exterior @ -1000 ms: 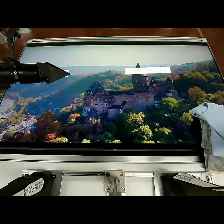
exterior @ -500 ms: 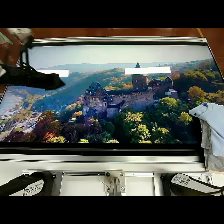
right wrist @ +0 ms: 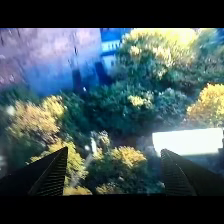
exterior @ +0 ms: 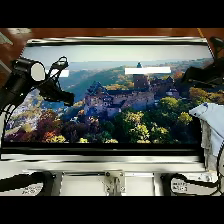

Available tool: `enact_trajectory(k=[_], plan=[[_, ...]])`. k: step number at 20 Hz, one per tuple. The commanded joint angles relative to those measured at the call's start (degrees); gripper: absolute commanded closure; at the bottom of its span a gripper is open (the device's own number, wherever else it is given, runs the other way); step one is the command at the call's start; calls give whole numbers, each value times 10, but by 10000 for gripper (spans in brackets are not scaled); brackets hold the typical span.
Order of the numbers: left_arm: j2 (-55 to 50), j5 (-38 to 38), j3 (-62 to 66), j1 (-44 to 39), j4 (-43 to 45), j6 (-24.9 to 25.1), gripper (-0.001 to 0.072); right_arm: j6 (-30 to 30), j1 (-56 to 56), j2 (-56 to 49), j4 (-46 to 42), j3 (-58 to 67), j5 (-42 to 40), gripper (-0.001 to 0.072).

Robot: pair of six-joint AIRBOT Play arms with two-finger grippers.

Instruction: Fold the shirts.

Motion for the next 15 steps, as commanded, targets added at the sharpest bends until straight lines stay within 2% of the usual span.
enact_trajectory(k=[1, 8, 15], plan=[[-8, -11, 2, 8, 28, -3, 38, -4, 47, -7, -24, -14, 7, 30], [-8, 43, 2, 10, 27, -4, 38, -4, 48, -7, -24, -14, 7, 30], [-8, 45, 2, 10, 27, -4, 38, -4, 48, -7, -24, -14, 7, 30]])
